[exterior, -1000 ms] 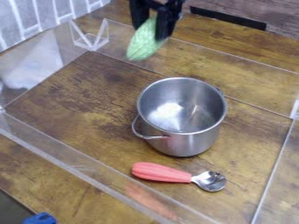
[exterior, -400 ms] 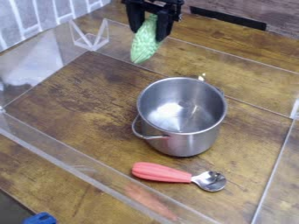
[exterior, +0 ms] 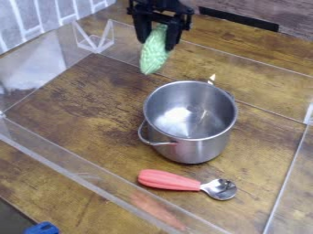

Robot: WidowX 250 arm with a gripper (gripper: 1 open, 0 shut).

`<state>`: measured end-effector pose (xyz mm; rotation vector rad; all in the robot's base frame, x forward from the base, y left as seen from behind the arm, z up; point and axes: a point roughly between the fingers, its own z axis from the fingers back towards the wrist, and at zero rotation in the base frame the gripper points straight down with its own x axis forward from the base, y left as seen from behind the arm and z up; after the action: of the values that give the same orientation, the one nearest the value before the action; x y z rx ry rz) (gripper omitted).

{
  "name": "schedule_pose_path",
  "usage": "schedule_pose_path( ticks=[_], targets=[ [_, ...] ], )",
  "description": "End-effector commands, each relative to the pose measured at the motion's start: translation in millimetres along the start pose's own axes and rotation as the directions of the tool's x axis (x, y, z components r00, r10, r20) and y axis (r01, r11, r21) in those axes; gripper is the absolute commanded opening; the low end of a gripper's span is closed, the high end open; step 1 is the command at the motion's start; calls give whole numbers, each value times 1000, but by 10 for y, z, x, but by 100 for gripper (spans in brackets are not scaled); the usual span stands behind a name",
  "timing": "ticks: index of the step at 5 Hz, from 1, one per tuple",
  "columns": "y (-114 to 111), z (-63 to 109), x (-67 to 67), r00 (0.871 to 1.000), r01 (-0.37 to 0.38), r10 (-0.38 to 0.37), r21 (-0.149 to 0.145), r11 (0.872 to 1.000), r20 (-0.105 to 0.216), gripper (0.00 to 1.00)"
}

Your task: Remove the green object from the silver pot and put it on the table

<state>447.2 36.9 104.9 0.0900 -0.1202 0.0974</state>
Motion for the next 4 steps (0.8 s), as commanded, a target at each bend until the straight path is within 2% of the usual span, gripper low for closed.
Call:
schedule_pose_path(
  ticks=[1, 3, 4],
  targets=[
    [-70, 291, 120, 995, -37, 36, 1, 999, 97, 0],
    [-16, 329, 64, 991, -81, 80, 2, 997, 103, 0],
    [-158, 341, 93, 993, -48, 48, -5, 999, 112, 0]
  ],
)
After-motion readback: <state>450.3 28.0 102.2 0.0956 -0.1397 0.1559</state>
